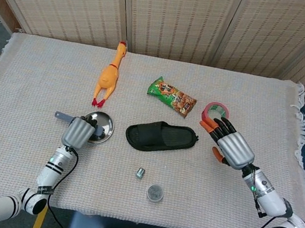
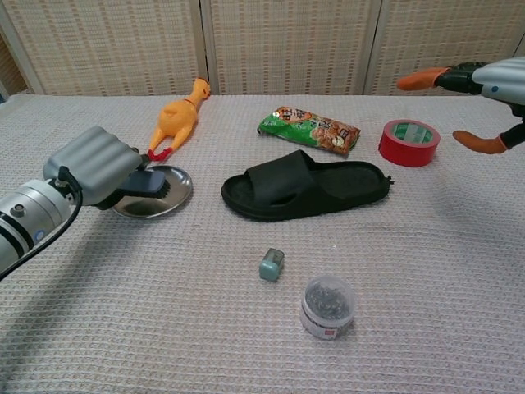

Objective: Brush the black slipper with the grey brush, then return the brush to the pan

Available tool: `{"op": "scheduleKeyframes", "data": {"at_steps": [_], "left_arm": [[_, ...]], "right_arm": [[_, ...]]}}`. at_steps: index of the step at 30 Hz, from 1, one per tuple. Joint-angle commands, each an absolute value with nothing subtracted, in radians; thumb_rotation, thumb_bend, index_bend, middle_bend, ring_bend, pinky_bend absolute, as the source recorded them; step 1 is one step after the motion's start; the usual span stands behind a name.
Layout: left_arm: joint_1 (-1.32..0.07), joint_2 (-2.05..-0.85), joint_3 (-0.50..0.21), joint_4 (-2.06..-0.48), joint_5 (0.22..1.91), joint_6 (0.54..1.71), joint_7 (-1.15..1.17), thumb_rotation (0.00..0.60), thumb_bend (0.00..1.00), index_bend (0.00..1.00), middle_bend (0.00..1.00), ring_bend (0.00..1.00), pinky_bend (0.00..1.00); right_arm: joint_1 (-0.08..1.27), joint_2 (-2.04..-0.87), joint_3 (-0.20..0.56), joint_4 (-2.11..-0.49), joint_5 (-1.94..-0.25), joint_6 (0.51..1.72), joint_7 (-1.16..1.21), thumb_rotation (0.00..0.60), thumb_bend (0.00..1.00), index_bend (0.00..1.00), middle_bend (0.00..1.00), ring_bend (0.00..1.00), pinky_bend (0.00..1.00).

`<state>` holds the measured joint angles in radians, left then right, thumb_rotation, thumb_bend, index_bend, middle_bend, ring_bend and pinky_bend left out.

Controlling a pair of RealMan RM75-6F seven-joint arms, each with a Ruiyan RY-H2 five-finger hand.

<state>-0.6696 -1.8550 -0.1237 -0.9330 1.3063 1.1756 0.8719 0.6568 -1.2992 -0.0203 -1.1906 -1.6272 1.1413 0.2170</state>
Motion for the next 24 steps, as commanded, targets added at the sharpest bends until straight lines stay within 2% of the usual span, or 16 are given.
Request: {"op": "scheduleKeyframes", "data": {"at_steps": [1, 5, 7, 11, 15, 19, 22, 24], "left_arm": [[-0.677, -1.884, -0.130, -0.884, 1.318, 1.193, 0.878, 0.600, 0.44, 0.57, 0.76, 0.58, 0.82], [-0.674, -1.900, -0.139, -0.869, 1.295, 1.179, 0.906, 0.600, 0.44, 0.48, 0.69, 0.58, 0.81], [-0.675, -1.904, -0.138, -0.865, 1.294, 1.174, 0.917, 0.600, 0.44, 0.43, 0.61, 0.58, 0.80], [-0.674, -1.910, -0.144, -0.865, 1.281, 1.161, 0.927, 0.600, 0.43, 0.37, 0.53, 0.58, 0.81], [-0.677, -1.916, -0.154, -0.868, 1.270, 1.156, 0.941, 0.600, 0.43, 0.26, 0.43, 0.58, 0.83], [-0.676, -1.913, -0.167, -0.887, 1.249, 1.151, 0.962, 0.600, 0.42, 0.16, 0.27, 0.58, 0.84], [-0.675, -1.902, -0.166, -0.909, 1.246, 1.149, 0.967, 0.600, 0.41, 0.13, 0.17, 0.58, 0.85], [-0.672, -1.894, -0.165, -0.924, 1.248, 1.155, 0.968, 0.600, 0.41, 0.13, 0.14, 0.58, 0.85]], "right_arm": [[0.654, -1.299, -0.018, -1.187, -1.623, 1.135, 0.215, 0.600, 0.46, 0.00, 0.00, 0.00, 0.00], [0.652, -1.305, -0.014, -1.178, -1.620, 1.131, 0.224, 0.600, 0.46, 0.00, 0.00, 0.00, 0.00], [0.651, -1.310, -0.009, -1.171, -1.618, 1.132, 0.223, 0.600, 0.46, 0.00, 0.00, 0.00, 0.00], [0.650, -1.313, -0.006, -1.165, -1.620, 1.132, 0.225, 0.600, 0.46, 0.00, 0.00, 0.00, 0.00], [0.648, -1.314, -0.005, -1.163, -1.619, 1.129, 0.224, 0.600, 0.46, 0.00, 0.00, 0.00, 0.00], [0.646, -1.312, -0.003, -1.166, -1.619, 1.128, 0.223, 0.600, 0.46, 0.00, 0.00, 0.00, 0.00], [0.644, -1.310, -0.001, -1.168, -1.618, 1.129, 0.221, 0.600, 0.46, 0.00, 0.00, 0.00, 0.00], [0.642, -1.308, 0.000, -1.170, -1.618, 1.130, 0.221, 0.600, 0.46, 0.00, 0.00, 0.00, 0.00]]}}
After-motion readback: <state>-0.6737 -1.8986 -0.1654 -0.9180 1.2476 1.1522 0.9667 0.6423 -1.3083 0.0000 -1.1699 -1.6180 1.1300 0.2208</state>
